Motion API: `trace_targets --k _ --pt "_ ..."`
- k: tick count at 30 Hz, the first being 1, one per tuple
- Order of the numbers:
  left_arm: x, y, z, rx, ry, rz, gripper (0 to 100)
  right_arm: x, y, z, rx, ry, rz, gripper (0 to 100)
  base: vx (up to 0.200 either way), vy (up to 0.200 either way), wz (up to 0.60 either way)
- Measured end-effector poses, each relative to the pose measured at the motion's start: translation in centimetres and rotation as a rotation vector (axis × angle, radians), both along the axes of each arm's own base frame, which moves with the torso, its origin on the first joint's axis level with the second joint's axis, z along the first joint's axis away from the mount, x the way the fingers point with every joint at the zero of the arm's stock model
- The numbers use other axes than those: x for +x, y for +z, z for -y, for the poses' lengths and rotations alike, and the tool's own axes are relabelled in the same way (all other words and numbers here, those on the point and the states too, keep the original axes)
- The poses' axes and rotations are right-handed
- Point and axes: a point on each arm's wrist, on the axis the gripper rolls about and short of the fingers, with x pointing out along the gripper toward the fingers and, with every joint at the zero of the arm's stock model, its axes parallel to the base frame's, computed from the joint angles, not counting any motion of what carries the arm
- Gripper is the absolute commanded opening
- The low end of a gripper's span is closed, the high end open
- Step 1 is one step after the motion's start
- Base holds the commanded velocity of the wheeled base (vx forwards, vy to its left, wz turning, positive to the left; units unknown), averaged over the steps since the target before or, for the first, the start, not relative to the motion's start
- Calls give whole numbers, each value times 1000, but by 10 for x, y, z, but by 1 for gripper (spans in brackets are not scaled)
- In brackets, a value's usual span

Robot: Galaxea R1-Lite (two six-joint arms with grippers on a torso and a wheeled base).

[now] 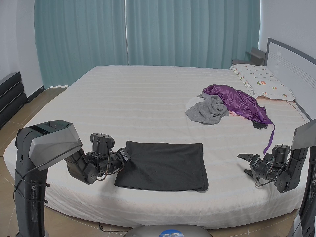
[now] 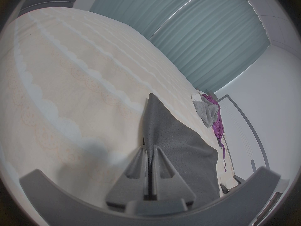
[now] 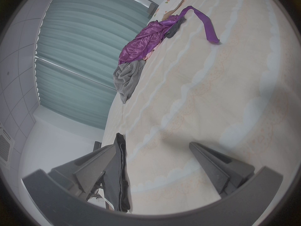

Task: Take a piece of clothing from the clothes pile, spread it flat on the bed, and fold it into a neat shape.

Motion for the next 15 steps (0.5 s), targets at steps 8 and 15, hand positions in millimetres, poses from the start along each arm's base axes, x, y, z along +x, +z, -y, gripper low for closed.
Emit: trace_targets --k 8,15 --pt "0 0 0 6 14 1 0 0 0 0 -1 0 0 100 0 25 0" --pt "0 0 -1 12 29 3 0 0 0 0 -1 -1 -1 100 0 200 0"
